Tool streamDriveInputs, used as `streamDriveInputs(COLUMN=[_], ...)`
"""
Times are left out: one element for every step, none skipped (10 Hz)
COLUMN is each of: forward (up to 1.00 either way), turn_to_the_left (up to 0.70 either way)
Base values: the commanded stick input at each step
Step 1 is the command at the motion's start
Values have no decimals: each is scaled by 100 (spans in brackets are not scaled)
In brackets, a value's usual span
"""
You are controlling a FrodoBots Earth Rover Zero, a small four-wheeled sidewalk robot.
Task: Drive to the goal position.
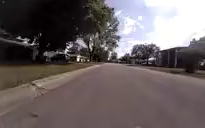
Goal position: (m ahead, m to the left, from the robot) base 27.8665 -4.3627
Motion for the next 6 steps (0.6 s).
streamDriveInputs(forward=[100,100,100,100,100,100], turn_to_the_left=[0,0,0,0,-3,-24])
